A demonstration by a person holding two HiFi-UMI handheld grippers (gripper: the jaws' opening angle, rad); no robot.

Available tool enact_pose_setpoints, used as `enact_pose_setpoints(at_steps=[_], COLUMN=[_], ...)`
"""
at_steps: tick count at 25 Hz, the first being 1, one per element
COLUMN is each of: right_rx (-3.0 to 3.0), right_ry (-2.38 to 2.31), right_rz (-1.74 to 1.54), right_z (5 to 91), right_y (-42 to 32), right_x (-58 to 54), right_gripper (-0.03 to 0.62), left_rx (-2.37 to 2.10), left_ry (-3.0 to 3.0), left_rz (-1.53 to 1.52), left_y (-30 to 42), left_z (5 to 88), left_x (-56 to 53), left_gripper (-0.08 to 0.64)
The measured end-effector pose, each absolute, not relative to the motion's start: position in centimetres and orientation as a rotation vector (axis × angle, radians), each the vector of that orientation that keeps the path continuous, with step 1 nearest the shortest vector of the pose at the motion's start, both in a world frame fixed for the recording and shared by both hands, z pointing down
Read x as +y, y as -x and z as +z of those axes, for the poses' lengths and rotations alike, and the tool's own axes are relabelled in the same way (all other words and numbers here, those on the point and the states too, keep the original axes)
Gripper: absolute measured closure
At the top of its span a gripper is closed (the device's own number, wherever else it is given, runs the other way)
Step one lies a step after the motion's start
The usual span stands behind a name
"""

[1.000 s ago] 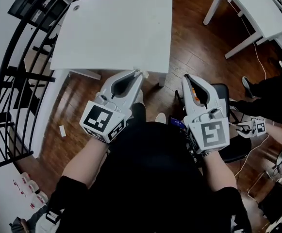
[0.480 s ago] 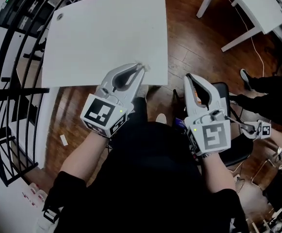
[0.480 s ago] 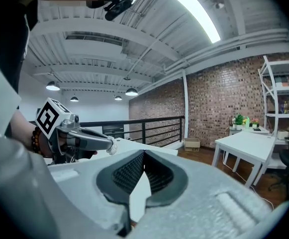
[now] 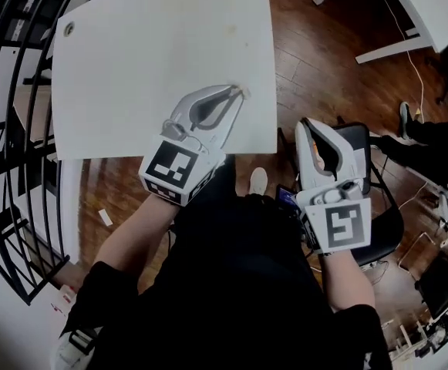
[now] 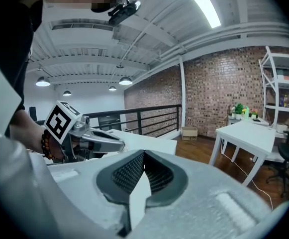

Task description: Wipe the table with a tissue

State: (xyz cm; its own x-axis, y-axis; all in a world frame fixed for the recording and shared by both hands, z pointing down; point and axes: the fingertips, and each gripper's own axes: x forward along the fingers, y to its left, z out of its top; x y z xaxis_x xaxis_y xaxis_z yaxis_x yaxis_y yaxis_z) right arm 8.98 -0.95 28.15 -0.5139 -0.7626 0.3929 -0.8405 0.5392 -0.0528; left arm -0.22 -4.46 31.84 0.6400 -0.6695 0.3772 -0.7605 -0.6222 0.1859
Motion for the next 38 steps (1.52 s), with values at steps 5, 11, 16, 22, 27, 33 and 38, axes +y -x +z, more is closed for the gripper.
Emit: enact_pose_setpoints(at_steps=[5, 11, 16, 22, 27, 33, 38], right_rx=[-2.444, -2.435, -2.393, -2.327, -2.288, -2.241, -2.207], right_ry=[-1.289, -1.249, -1.182, -1.102, -1.082, -1.065, -1.045], right_rz=[0.383, 0.48, 0.48, 0.526, 0.544, 0.578, 0.607], right_z=[30.2, 32.5, 34.7, 38.0, 40.4, 42.0, 43.0], right_y=[-7.4, -5.6, -4.4, -4.0, -4.0, -4.2, -3.8], right_x=[-3.4, -6.3, -8.2, -11.2, -13.0, -14.1, -14.9], right_gripper=[0.6, 0.6, 0.6, 0.6, 0.6, 0.6, 0.601], left_rx=[-1.109, -1.05, -1.032, -1.035, -1.021, -0.999, -0.989], left_ry=[-2.534, -2.515, -2.496, -2.478, -2.468, -2.463, -2.46], left_rz=[0.421, 0.465, 0.501, 0.573, 0.631, 0.683, 0.711], left_y=[0.4, -0.4, 0.3, 0.6, 0.3, -0.3, -0.2], left_z=[35.0, 37.9, 39.6, 41.5, 43.4, 45.1, 46.0], left_x=[-8.1, -11.3, -12.4, -14.0, -14.8, -15.1, -15.7], left_gripper=[0.517, 0.517, 0.517, 0.517, 0.517, 0.517, 0.517])
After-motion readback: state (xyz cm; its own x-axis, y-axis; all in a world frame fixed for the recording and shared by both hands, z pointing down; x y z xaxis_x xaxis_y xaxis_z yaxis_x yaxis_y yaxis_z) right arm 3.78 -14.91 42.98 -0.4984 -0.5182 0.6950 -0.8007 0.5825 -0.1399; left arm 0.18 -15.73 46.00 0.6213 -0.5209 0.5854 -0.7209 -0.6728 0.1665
